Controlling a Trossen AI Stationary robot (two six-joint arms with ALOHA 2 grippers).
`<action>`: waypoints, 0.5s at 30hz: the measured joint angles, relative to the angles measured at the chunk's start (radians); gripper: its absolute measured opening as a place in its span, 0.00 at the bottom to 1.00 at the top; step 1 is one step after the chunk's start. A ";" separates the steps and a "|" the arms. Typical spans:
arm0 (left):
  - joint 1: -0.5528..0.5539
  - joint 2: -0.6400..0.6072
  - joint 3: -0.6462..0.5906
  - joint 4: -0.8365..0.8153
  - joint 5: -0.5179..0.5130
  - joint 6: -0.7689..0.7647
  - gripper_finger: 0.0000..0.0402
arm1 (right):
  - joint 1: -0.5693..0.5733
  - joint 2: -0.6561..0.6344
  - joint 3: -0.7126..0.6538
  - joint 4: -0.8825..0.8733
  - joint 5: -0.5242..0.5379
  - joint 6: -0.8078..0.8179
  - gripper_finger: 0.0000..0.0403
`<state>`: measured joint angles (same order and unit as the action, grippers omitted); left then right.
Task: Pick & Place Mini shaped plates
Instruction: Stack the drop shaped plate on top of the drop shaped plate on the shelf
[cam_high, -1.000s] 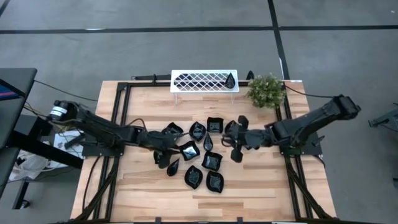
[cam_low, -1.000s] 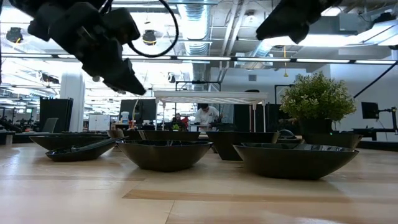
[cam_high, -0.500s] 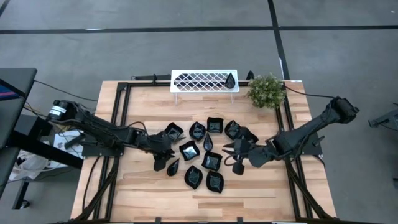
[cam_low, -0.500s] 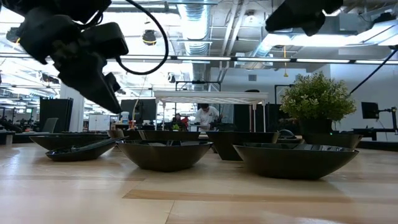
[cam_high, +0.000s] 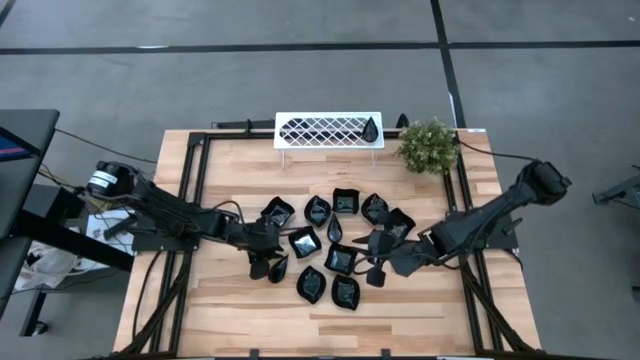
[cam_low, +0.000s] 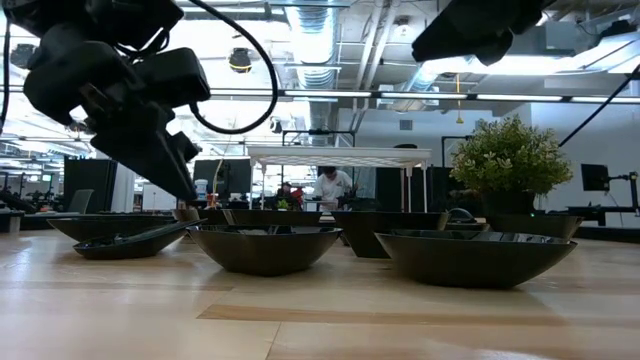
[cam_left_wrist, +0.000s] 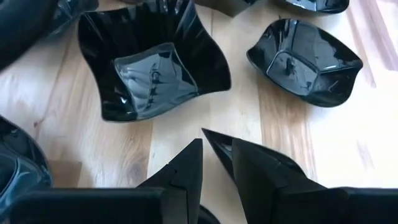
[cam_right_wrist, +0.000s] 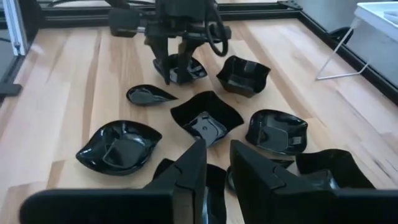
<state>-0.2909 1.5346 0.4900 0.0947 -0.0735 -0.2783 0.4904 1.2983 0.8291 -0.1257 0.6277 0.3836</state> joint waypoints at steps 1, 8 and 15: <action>0.000 0.004 0.000 0.000 0.000 -0.004 0.22 | 0.000 -0.002 0.000 0.001 0.001 0.000 0.17; 0.000 0.006 0.000 0.001 0.000 -0.018 0.22 | 0.000 -0.003 0.000 0.003 0.001 0.000 0.17; 0.000 0.022 0.001 0.005 -0.001 -0.024 0.26 | 0.000 -0.003 0.000 0.003 0.001 0.000 0.17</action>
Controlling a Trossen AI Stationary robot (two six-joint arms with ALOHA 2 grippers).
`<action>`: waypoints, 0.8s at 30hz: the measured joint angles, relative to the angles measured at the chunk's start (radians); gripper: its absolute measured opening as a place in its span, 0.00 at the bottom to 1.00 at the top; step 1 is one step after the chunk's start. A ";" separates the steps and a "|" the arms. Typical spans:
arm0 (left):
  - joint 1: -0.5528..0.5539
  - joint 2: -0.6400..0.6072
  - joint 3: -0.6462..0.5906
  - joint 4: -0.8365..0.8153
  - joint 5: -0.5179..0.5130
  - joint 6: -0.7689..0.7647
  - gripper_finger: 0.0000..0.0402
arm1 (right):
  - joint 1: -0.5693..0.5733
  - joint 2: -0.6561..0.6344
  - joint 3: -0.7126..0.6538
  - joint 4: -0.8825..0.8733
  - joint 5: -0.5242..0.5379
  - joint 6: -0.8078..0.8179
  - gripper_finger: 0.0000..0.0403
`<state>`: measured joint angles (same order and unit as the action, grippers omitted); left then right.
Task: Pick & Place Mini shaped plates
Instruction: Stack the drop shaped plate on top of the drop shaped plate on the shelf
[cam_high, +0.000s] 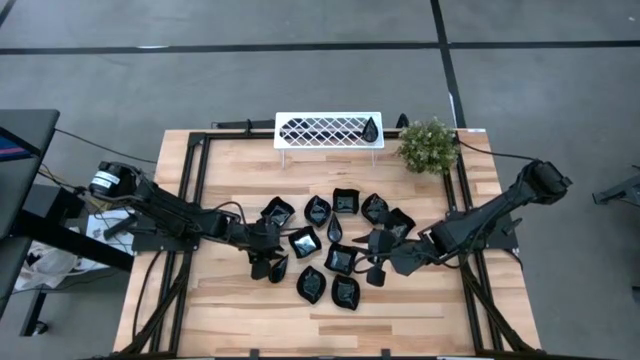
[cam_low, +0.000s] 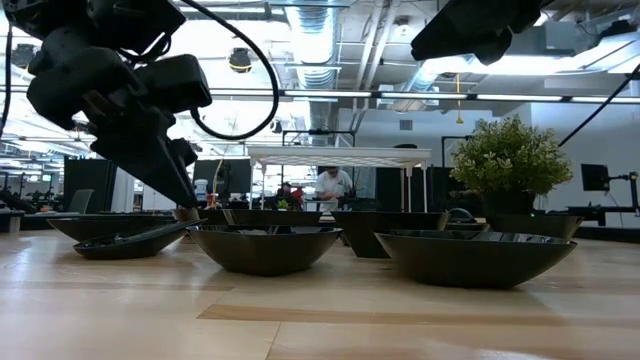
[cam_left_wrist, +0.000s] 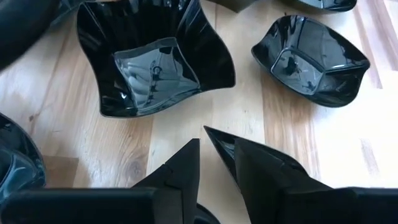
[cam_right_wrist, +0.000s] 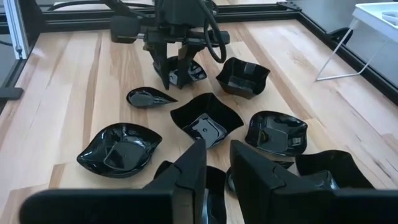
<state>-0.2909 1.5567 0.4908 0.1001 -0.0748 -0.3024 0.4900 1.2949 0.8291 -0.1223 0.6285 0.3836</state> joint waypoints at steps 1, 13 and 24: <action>0.000 0.001 0.000 -0.004 -0.003 -0.002 0.27 | 0.000 0.000 0.000 0.000 0.000 0.000 0.17; 0.002 0.054 0.000 0.025 -0.014 -0.002 0.33 | 0.000 0.000 0.000 0.003 0.000 0.001 0.17; 0.002 0.057 0.000 0.038 0.000 -0.006 0.31 | 0.000 -0.001 0.000 0.004 0.000 0.001 0.17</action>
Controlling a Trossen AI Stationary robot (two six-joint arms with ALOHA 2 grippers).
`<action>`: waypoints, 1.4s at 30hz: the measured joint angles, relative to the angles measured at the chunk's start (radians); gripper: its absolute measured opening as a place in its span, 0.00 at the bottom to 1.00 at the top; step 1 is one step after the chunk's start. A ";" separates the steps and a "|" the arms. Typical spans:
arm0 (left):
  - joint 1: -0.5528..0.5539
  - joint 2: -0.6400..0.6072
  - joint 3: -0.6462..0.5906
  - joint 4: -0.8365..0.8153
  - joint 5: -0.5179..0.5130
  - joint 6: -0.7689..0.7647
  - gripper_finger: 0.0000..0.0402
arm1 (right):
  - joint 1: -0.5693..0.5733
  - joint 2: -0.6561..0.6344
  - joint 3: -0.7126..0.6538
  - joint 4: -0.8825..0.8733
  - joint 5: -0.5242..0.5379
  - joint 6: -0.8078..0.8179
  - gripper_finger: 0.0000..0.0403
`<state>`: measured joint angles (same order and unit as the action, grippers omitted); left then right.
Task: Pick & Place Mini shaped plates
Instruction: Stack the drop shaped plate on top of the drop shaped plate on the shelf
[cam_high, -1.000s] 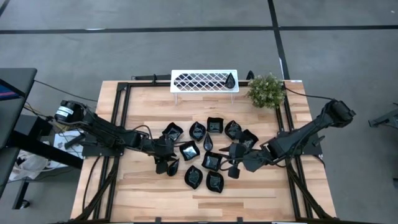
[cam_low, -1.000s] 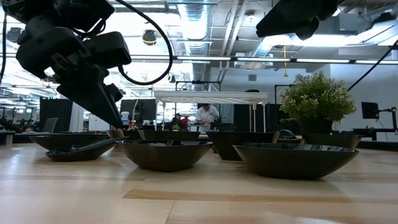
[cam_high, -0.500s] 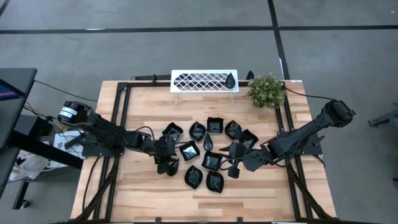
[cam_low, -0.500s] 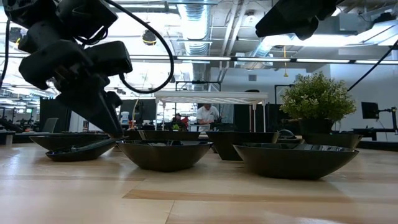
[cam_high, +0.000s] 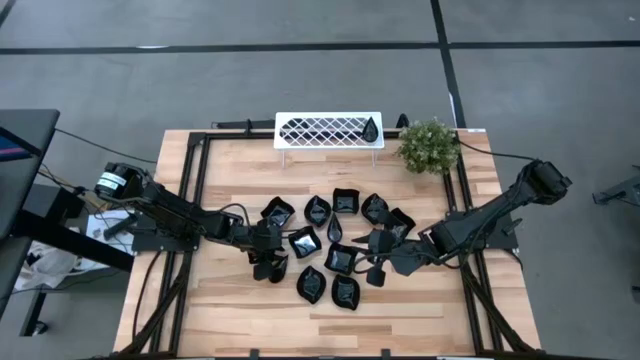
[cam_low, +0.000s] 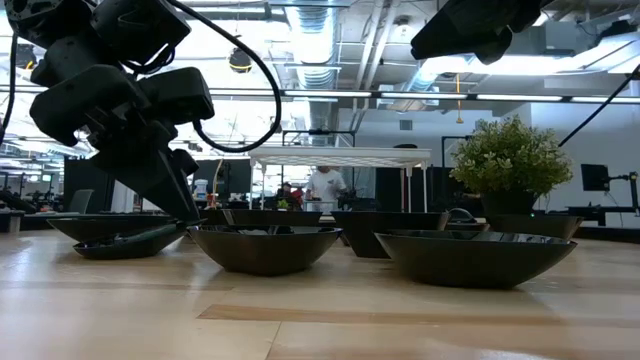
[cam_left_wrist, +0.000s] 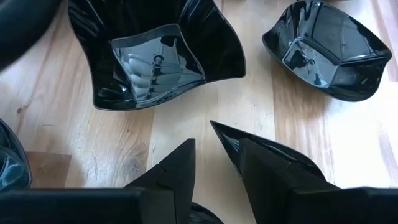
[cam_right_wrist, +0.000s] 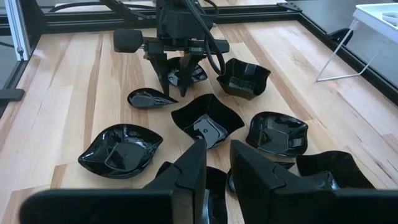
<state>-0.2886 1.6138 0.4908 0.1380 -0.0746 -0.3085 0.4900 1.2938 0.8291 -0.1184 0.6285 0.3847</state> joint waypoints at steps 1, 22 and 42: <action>0.000 0.000 0.000 0.001 0.000 -0.006 0.31 | 0.000 0.000 0.000 0.000 0.000 0.000 0.17; 0.000 0.053 0.000 0.042 0.001 -0.011 0.31 | 0.000 0.000 0.000 0.000 0.000 0.001 0.17; 0.000 0.052 0.000 0.058 0.042 -0.011 0.20 | 0.000 0.000 0.000 0.000 0.000 0.001 0.17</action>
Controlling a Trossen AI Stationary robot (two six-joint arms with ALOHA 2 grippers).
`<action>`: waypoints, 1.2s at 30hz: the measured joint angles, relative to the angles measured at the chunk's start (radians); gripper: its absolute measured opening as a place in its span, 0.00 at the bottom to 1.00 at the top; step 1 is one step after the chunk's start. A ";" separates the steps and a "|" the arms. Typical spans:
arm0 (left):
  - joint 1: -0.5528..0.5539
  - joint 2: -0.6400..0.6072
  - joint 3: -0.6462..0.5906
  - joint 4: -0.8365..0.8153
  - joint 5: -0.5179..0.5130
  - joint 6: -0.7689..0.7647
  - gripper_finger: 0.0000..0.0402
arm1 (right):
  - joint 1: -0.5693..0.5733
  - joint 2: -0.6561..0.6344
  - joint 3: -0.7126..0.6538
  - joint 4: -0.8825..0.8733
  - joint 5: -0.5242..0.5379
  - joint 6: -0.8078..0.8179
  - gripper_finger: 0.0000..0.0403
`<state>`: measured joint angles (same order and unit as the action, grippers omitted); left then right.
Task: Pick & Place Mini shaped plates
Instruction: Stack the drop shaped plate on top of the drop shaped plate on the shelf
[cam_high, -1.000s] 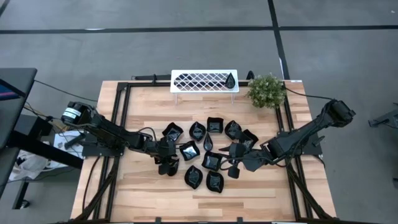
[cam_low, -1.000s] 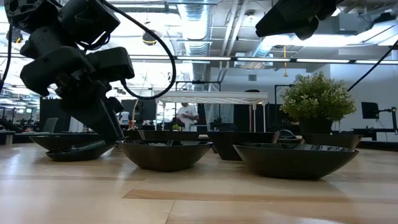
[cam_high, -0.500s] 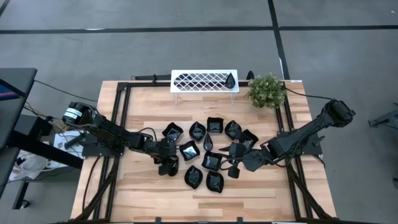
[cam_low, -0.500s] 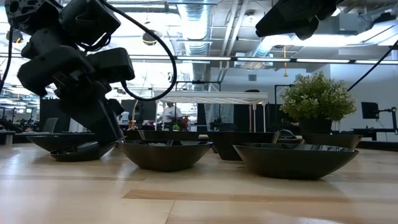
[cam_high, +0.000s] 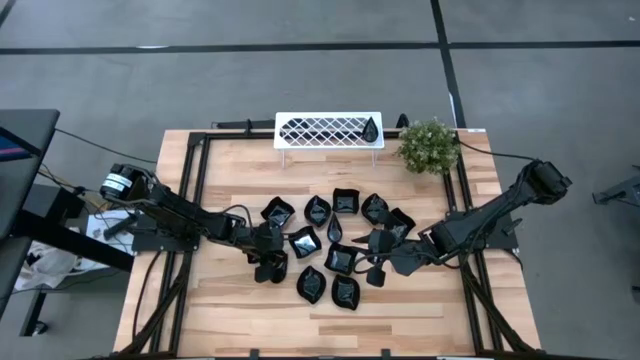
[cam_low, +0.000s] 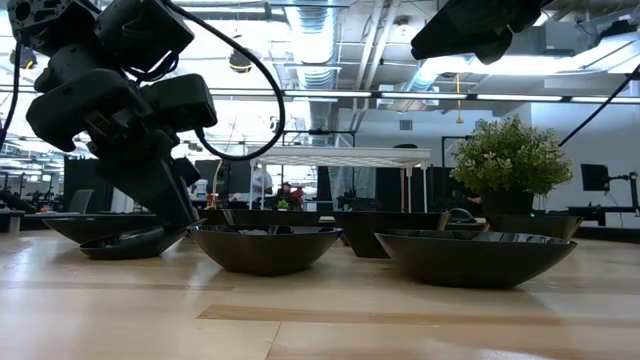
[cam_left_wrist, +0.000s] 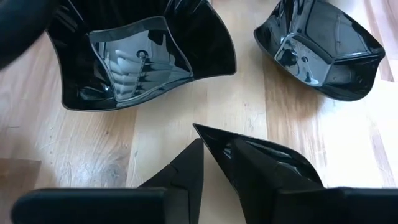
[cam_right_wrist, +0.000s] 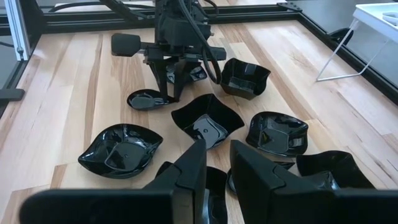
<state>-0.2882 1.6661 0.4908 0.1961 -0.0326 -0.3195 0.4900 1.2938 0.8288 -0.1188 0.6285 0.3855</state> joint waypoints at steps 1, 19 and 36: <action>0.000 0.000 0.000 0.001 0.000 0.000 0.19 | 0.000 0.000 0.000 0.000 0.000 0.000 0.17; 0.000 -0.001 0.000 0.007 0.000 0.008 0.02 | 0.000 0.000 0.000 0.000 0.000 0.000 0.17; 0.000 -0.002 0.000 0.021 0.000 0.008 0.03 | 0.000 0.000 0.000 -0.001 0.000 -0.001 0.17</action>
<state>-0.2882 1.6636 0.4908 0.2175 -0.0326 -0.3115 0.4900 1.2938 0.8284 -0.1196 0.6281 0.3843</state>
